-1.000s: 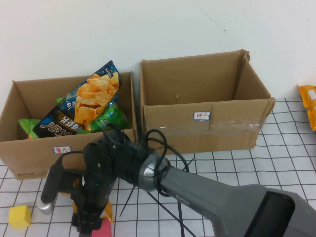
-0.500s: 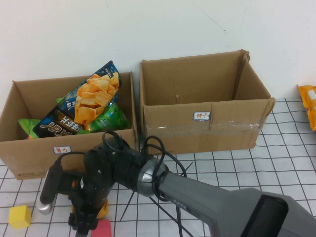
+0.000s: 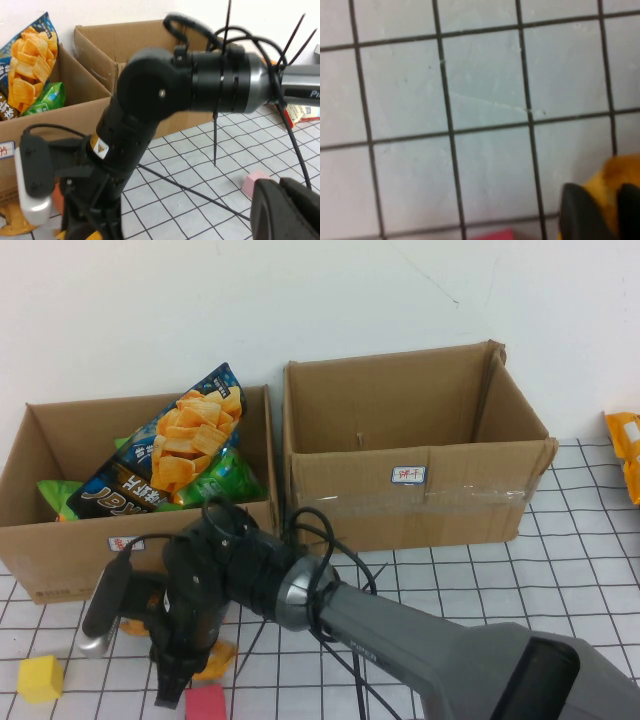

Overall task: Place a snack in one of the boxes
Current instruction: Pick up the biscuit, then place the biscuit in the biscuit box

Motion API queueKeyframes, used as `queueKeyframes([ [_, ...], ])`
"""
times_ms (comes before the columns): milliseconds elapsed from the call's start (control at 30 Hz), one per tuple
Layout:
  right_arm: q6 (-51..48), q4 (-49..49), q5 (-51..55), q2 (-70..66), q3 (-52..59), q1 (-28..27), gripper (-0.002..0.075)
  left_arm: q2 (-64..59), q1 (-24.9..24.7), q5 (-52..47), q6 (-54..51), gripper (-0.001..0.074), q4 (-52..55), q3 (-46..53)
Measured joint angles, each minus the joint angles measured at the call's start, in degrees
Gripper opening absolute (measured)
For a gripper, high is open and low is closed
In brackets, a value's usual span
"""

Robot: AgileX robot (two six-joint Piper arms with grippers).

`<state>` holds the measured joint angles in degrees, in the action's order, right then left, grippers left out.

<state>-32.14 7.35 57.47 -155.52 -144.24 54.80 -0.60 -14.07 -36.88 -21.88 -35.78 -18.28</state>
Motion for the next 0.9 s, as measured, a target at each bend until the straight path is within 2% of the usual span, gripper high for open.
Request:
queueKeyframes([
  [67, 0.4, -0.1, 3.3, 0.0, -1.9, 0.0, 0.0085, 0.0, 0.0, 0.0, 0.0, -0.0001, 0.0, 0.0],
  [133, 0.8, 0.1, 8.2, 0.2, -4.2, 0.0, 0.0047, 0.0, 0.0, 0.0, 0.0, -0.0001, 0.0, 0.0],
  [233, 1.5, 1.8, 12.1, 1.3, -7.5, 0.0, 0.0027, 0.0, 0.0, 0.0, 0.0, -0.0001, 0.0, 0.0],
  [533, 4.2, 6.3, 12.1, 12.2, -12.0, 0.0, 0.0019, 0.0, 0.0, 0.0, 0.0, -0.0001, 0.0, 0.0],
  [733, 7.6, -7.3, 12.1, 17.2, -12.3, -0.2, 0.0017, 0.0, 0.0, 0.0, 0.0, -0.0001, 0.0, 0.0],
  [900, 10.8, -18.3, 12.1, 17.8, -12.3, -4.1, 0.0017, 0.0, 0.0, 0.0, 0.0, -0.0001, 0.0, 0.0],
])
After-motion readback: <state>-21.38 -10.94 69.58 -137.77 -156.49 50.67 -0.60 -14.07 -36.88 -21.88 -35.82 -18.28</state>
